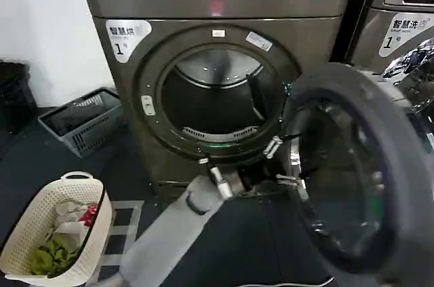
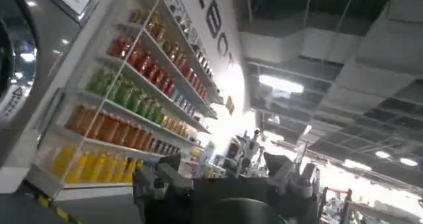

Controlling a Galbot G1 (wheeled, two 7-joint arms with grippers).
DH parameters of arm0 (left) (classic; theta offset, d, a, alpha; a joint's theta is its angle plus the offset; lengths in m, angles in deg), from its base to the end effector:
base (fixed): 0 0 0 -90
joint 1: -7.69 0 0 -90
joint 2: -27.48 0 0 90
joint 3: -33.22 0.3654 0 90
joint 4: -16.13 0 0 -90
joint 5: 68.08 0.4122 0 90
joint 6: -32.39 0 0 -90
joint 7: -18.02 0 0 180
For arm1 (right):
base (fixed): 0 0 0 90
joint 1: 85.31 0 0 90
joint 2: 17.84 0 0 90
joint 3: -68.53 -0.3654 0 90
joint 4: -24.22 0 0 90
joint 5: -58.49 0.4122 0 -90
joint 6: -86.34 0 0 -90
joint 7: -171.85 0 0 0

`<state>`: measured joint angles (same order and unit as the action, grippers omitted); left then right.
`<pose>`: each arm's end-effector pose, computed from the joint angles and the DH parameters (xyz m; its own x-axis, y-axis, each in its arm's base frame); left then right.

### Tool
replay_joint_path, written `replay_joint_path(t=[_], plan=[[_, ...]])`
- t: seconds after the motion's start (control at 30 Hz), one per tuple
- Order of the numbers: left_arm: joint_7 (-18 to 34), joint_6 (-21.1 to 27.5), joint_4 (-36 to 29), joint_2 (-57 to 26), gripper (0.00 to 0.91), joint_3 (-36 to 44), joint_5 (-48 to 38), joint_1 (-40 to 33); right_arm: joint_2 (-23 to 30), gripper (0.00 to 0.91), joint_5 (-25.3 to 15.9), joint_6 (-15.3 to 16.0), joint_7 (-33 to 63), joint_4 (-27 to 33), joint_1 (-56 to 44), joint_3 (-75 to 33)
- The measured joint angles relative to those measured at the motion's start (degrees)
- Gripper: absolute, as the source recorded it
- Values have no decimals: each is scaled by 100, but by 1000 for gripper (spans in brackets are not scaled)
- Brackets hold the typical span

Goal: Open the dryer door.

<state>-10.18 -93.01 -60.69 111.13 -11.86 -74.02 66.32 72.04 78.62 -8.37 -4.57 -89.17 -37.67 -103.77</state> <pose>0.4966 -0.2308 -0.2687 -0.1030 0.9154 -0.3892 0.7315 0.3349 0.5939 -0.0980 -0.3753 -0.1827 -0.3262 0.8936 -0.3083 0.9086 0.2065 -0.3630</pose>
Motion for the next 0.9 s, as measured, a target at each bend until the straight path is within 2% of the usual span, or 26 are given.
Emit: replay_joint_path(t=[0.23,0.43,0.7,0.9], plan=[[19,49,355,347,907,234,45,-246,65,907,11,16,86,-21,-9,-101],[22,89,634,591,907,268,27,-401,77,907,-62,325,405,32,0,-217],[21,153,807,714,907,300,26,-503,88,907,-438,402,1103,369,-45,-423],[20,226,972,855,907,423,31,-610,233,907,-833,196,1431,607,-139,-418]])
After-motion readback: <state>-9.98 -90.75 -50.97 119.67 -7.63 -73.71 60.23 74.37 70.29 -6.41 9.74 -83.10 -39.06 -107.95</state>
